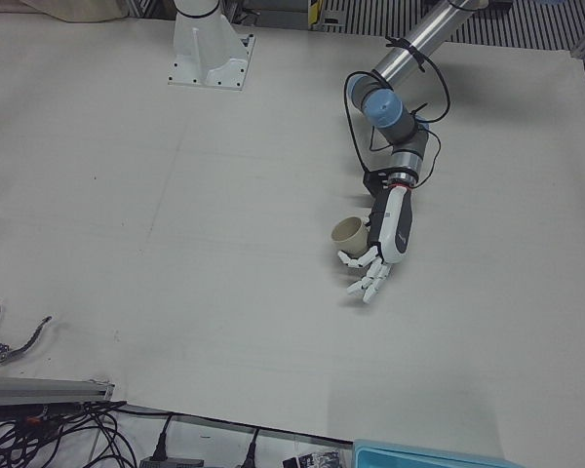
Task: Pour water
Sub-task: 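Close the left hand fingers around the white paper cup, then reach the right hand to the other white cup and grasp it, then lift both cups and bring them toward each other above the table, then tilt the right hand's cup over the left hand's cup to pour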
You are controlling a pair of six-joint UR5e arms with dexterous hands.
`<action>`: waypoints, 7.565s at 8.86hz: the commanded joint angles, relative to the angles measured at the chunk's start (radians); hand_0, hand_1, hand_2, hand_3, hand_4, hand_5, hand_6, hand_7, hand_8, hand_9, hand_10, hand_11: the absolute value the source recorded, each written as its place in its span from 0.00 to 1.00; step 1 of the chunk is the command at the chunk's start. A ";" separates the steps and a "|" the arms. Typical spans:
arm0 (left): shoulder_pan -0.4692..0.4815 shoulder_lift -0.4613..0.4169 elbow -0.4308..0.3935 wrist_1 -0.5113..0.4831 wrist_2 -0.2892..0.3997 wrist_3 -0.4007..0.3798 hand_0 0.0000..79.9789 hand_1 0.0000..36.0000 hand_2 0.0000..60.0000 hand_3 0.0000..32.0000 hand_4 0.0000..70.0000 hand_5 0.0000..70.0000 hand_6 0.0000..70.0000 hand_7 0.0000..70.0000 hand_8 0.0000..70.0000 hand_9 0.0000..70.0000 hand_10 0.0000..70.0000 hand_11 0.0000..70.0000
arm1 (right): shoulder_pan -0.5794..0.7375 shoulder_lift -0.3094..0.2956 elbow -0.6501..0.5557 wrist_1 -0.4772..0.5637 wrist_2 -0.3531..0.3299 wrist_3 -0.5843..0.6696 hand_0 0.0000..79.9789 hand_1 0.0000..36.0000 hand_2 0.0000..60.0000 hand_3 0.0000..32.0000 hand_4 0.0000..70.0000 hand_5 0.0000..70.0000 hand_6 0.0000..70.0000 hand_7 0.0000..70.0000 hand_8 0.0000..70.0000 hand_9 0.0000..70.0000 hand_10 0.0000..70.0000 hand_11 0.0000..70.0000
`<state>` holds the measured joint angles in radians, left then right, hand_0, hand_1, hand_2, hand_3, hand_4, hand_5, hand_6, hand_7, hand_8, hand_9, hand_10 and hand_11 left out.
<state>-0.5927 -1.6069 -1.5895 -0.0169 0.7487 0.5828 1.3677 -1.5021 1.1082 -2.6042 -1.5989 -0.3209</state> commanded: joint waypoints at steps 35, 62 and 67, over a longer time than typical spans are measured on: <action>0.002 0.004 -0.042 0.066 0.063 -0.179 1.00 1.00 1.00 0.00 1.00 1.00 0.24 0.23 0.15 0.14 0.12 0.22 | -0.487 0.042 0.085 -0.001 0.278 -0.161 0.58 0.32 1.00 0.00 0.79 1.00 0.95 1.00 0.98 1.00 0.75 1.00; 0.252 -0.743 0.107 0.290 -0.028 0.257 1.00 1.00 1.00 0.00 1.00 1.00 0.35 0.34 0.18 0.20 0.13 0.23 | -0.780 0.449 0.990 -1.662 0.487 -0.278 1.00 1.00 1.00 0.00 0.77 1.00 1.00 1.00 0.88 1.00 0.60 0.87; 0.254 -0.752 0.112 0.285 -0.029 0.259 1.00 1.00 1.00 0.00 1.00 1.00 0.37 0.35 0.18 0.21 0.13 0.24 | -0.837 0.652 0.761 -1.787 0.475 -0.161 1.00 1.00 1.00 0.00 0.89 1.00 1.00 1.00 0.97 1.00 0.63 0.91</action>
<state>-0.3389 -2.3536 -1.4792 0.2709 0.7200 0.8395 0.5434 -0.9537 1.9651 -4.3428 -1.1193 -0.5053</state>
